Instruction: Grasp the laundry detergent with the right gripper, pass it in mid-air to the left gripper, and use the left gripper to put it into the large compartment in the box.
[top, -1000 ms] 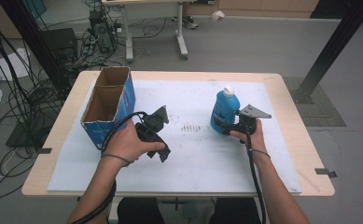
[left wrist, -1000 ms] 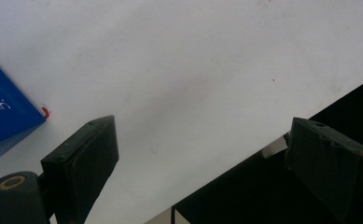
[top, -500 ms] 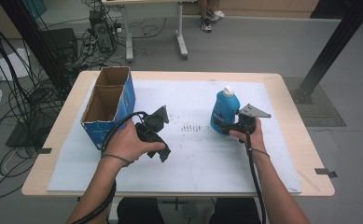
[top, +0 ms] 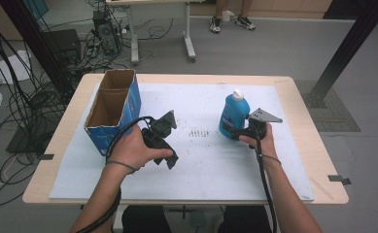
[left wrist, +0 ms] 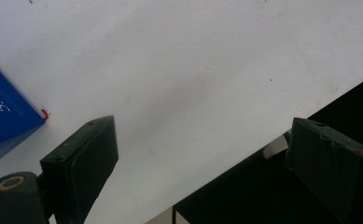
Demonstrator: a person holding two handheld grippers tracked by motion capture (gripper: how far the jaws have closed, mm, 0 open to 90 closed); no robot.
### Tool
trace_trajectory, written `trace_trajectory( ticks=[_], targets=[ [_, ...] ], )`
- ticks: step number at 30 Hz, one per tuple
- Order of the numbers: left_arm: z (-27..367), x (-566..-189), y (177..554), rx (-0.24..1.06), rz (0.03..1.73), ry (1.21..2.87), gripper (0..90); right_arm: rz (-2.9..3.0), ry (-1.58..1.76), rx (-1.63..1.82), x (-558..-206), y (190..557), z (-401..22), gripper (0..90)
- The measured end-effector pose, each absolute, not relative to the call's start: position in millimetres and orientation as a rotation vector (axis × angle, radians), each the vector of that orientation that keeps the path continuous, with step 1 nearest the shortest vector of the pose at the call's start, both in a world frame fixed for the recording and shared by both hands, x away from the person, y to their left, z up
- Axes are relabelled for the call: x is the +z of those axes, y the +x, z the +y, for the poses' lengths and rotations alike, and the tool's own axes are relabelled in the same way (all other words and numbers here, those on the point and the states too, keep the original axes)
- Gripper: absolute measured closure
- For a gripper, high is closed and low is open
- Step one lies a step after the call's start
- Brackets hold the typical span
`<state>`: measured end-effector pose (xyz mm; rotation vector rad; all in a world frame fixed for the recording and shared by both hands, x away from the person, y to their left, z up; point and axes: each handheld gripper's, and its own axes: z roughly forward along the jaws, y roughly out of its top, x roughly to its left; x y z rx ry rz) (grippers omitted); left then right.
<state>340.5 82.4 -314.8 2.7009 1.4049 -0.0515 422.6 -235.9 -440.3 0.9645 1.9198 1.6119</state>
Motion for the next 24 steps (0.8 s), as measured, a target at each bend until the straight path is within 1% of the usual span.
trace_trajectory(
  ticks=[24],
  targets=[
    [83.7, -315.3, 340.7, -0.046, 1.427, 2.693, 9.5, 1.921, 0.964, 1.620, -440.6, 422.6, -234.9, 7.4]
  ],
)
